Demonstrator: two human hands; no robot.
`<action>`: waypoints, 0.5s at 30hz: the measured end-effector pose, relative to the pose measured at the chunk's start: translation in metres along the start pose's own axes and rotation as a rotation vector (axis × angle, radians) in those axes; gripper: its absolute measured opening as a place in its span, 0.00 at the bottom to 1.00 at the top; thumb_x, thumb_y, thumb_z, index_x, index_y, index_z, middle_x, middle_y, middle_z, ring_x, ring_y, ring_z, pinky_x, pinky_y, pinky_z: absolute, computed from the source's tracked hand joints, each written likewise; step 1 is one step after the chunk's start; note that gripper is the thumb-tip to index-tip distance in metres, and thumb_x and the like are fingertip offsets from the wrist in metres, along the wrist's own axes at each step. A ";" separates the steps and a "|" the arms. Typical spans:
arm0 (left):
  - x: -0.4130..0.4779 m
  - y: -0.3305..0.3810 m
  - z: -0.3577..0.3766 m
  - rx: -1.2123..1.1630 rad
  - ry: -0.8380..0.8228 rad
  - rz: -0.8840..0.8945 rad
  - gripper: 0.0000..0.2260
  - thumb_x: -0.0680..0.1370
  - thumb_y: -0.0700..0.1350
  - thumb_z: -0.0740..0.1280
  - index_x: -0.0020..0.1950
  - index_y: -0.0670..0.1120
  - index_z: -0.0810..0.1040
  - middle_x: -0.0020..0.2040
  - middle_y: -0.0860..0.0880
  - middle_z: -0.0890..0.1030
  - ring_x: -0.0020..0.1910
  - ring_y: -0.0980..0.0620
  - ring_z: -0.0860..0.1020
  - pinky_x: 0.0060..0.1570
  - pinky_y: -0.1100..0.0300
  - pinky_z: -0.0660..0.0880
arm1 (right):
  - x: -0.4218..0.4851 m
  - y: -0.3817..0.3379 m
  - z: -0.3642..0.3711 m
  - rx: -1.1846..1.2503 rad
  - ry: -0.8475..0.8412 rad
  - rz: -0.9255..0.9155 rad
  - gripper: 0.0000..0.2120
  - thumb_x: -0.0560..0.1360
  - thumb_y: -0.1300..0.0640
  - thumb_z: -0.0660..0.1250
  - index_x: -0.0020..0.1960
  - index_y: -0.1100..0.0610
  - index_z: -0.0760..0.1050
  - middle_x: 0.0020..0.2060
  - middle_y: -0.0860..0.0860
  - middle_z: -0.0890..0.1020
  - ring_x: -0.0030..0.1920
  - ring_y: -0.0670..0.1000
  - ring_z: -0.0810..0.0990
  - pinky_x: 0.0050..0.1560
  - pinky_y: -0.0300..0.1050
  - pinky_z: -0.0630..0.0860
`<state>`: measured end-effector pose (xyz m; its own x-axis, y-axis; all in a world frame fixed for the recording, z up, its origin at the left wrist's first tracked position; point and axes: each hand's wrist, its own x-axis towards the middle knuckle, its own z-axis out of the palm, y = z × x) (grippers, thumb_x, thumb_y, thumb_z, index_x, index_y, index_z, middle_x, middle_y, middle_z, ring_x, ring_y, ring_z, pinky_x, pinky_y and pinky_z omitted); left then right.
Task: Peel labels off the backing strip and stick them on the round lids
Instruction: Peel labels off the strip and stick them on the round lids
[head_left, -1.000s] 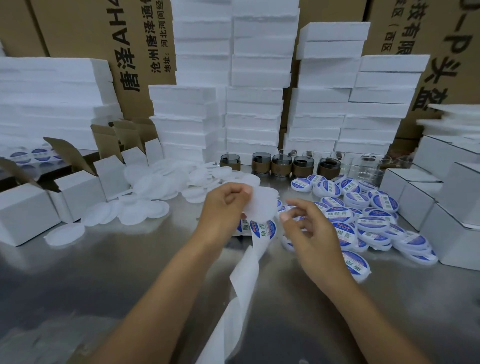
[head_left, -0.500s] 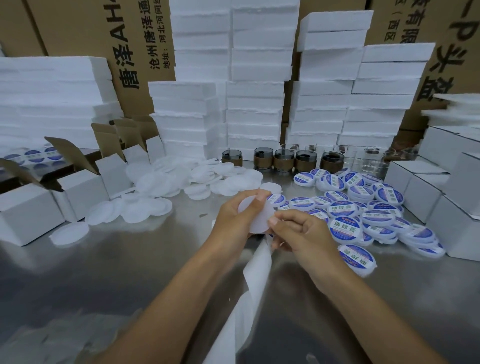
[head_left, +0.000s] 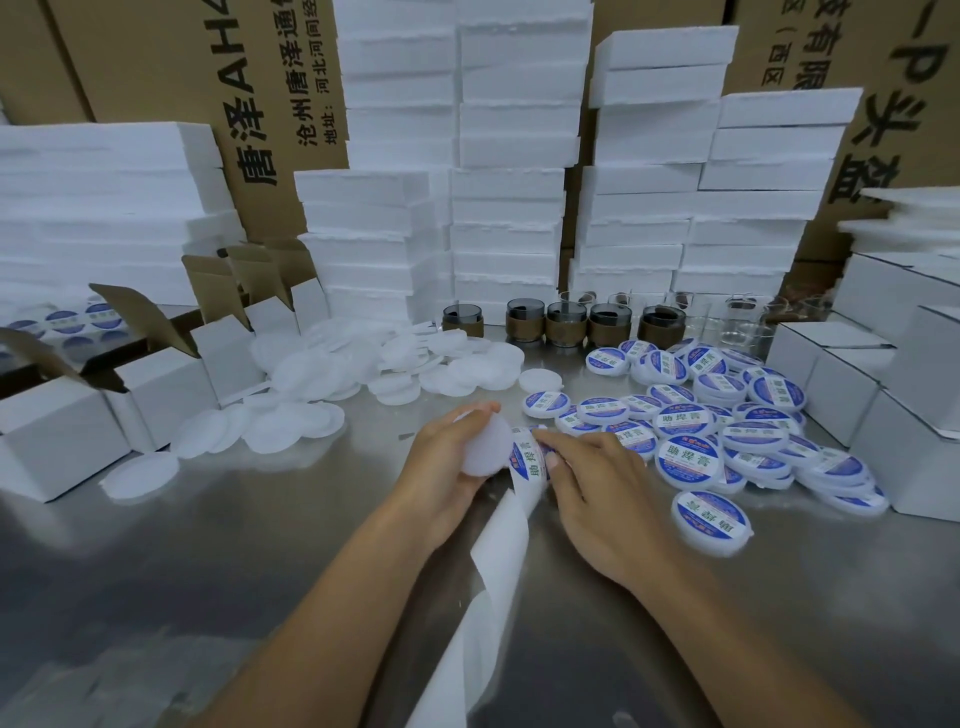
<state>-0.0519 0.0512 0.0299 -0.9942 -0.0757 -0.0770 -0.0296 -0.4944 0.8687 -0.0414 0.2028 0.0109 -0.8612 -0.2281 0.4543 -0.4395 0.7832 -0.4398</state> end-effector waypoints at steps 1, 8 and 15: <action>0.000 0.000 -0.001 -0.001 0.001 -0.007 0.06 0.79 0.38 0.62 0.45 0.42 0.78 0.40 0.46 0.77 0.40 0.49 0.77 0.41 0.57 0.76 | 0.000 0.000 0.001 0.073 0.022 0.019 0.17 0.79 0.52 0.56 0.67 0.43 0.69 0.55 0.46 0.74 0.59 0.43 0.66 0.51 0.36 0.58; 0.002 0.002 -0.003 -0.024 -0.007 -0.036 0.04 0.78 0.37 0.62 0.48 0.39 0.76 0.38 0.44 0.83 0.33 0.52 0.82 0.31 0.61 0.79 | 0.005 -0.001 -0.005 0.574 0.186 0.255 0.05 0.73 0.54 0.70 0.45 0.44 0.80 0.40 0.35 0.81 0.44 0.33 0.77 0.41 0.23 0.70; 0.000 -0.001 -0.007 0.048 0.002 0.028 0.04 0.78 0.35 0.63 0.49 0.36 0.77 0.41 0.42 0.82 0.37 0.48 0.84 0.40 0.59 0.81 | 0.009 0.001 -0.020 1.009 0.297 0.420 0.08 0.72 0.61 0.70 0.43 0.48 0.81 0.36 0.43 0.84 0.33 0.38 0.80 0.28 0.31 0.74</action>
<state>-0.0516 0.0459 0.0252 -0.9944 -0.0913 -0.0531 -0.0064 -0.4500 0.8930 -0.0445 0.2127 0.0300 -0.9535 0.1948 0.2300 -0.2509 -0.0899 -0.9638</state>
